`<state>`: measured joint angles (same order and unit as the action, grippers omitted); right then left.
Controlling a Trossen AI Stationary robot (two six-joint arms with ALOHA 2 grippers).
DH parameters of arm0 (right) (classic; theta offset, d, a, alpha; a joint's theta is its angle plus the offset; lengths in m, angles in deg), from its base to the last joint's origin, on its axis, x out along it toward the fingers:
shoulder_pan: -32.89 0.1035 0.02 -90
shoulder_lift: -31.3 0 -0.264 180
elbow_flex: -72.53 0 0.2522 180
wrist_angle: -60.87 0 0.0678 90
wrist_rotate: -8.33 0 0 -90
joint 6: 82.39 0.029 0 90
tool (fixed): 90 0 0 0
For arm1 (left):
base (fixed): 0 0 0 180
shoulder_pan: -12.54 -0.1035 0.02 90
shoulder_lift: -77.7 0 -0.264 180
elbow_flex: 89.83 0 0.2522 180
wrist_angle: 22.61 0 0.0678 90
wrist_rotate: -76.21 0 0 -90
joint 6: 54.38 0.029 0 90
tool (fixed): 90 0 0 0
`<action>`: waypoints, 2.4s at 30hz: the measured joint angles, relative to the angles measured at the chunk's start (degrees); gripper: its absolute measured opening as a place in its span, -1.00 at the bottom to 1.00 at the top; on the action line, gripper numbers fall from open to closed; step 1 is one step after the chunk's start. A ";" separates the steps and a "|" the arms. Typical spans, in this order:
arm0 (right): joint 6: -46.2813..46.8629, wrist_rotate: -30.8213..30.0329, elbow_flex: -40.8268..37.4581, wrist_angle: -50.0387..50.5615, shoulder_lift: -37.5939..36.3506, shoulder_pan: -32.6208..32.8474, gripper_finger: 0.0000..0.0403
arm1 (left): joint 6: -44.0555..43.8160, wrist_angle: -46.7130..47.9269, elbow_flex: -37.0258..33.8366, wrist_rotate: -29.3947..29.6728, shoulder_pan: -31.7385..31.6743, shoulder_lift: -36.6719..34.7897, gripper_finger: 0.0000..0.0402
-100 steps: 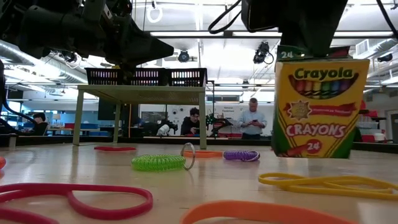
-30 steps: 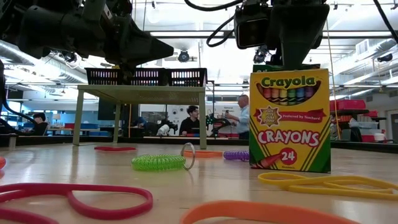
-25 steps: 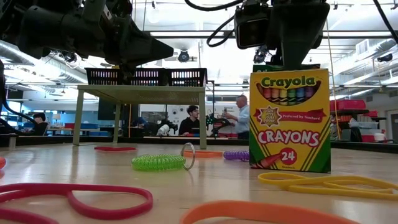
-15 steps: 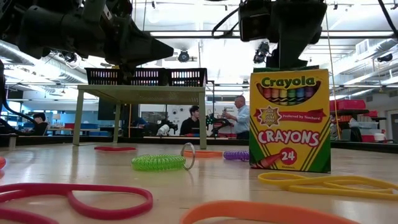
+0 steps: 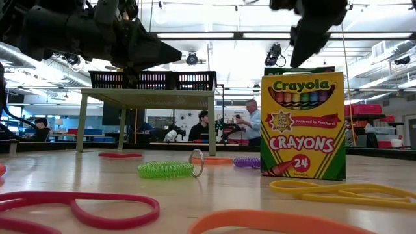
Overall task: Pick & Place Office Desk Supplies
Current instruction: Put the crayon box into the left black bin on the shelf
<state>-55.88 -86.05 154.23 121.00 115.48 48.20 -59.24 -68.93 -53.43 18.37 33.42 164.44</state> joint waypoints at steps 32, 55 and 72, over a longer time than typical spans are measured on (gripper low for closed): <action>29.85 -30.98 -21.84 -25.62 -4.81 30.07 -0.02 | -0.09 -0.03 0.00 -0.26 0.00 0.00 -0.94; 26.04 -31.58 -21.84 -43.69 9.59 24.93 0.25 | -3.60 -0.07 0.00 4.17 -0.01 0.00 -0.94; 22.31 -31.14 -21.79 -48.61 8.34 24.60 -0.50 | -6.27 -2.70 -8.02 13.51 0.00 -7.53 -0.94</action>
<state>-33.57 -117.19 132.44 72.38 123.83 72.79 -65.52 -71.64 -61.46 31.87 33.42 156.92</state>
